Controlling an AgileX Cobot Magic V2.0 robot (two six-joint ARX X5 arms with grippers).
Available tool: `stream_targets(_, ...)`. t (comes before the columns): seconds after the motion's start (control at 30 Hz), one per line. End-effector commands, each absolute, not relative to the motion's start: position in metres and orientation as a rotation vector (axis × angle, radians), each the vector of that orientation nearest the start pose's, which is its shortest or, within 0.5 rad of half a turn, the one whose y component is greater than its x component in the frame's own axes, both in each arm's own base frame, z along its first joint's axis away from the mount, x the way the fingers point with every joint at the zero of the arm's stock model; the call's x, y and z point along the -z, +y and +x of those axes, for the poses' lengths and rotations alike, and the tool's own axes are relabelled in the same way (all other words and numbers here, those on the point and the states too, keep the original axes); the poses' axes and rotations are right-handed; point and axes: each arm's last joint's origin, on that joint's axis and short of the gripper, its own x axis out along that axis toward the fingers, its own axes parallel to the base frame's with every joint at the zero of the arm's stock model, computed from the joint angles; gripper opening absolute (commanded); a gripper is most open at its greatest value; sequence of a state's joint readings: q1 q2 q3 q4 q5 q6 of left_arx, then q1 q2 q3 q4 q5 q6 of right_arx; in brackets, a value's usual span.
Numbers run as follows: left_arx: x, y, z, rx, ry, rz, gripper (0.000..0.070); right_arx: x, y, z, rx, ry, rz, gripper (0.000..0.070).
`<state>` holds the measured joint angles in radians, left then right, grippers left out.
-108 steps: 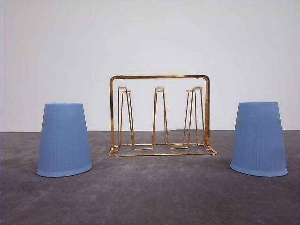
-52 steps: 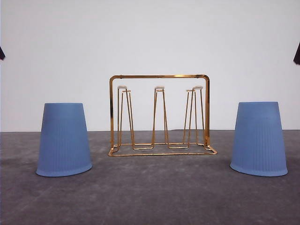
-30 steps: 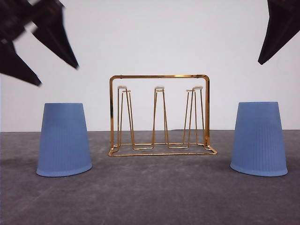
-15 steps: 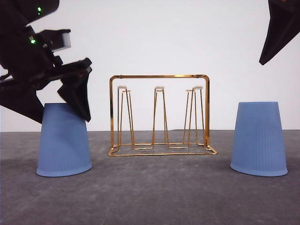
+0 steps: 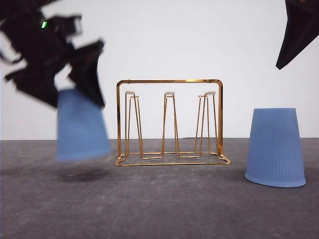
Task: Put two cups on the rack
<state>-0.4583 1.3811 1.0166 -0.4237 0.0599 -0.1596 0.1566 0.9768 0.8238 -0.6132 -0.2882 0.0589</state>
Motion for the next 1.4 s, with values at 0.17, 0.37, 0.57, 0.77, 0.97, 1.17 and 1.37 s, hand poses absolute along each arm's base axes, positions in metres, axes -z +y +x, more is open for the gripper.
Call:
stream_targets(0.17, -0.328, -0.138, 0.267, 0.516, 0.668, 0.019, 0.0268, -0.28, 0.039, 0.191, -0.409, 0.774, 0.091, 0.0656)
stream_targets(0.37, -0.358, -0.14, 0.27, 0.54, 0.547, 0.021, 0.0268, -0.28, 0.039, 0.191, -0.409, 0.774, 0.091, 0.0656)
stream_targets(0.57, -0.352, -0.146, 0.284, 0.539, 0.502, 0.037, 0.0268, -0.28, 0.039, 0.191, -0.409, 0.774, 0.091, 0.0656)
stream_targets(0.77, -0.319, -0.159, 0.31, 0.536, 0.578, 0.068, 0.027, -0.28, 0.039, 0.191, -0.409, 0.775, 0.091, 0.0656)
stream_targets(0.97, -0.286, -0.169, 0.329, 0.533, 0.657, 0.09, 0.0279, -0.28, 0.039, 0.191, -0.411, 0.774, 0.088, 0.0657)
stream_targets(1.17, -0.274, -0.172, 0.334, 0.54, 0.681, 0.12, 0.0559, -0.279, 0.039, 0.19, -0.42, 0.778, 0.074, 0.0673)
stream_targets(1.37, -0.273, -0.168, 0.336, 0.532, 0.687, 0.124, 0.0563, -0.278, 0.039, 0.189, -0.43, 0.795, 0.071, 0.07)
